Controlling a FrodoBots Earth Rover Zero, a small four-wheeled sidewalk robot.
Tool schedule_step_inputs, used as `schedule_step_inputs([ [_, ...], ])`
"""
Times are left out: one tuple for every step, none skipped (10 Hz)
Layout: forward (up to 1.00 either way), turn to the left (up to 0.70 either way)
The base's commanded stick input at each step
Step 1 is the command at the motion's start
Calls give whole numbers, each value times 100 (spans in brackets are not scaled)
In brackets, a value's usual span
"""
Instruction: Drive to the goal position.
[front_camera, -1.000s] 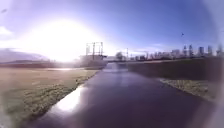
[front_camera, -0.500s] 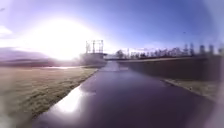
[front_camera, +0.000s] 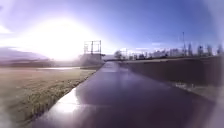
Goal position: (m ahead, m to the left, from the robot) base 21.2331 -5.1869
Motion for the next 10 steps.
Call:
schedule_step_inputs([
  [100,0],
  [100,0],
  [100,0],
  [100,0],
  [100,0],
  [100,0],
  [100,0],
  [100,0],
  [100,0],
  [100,0],
])
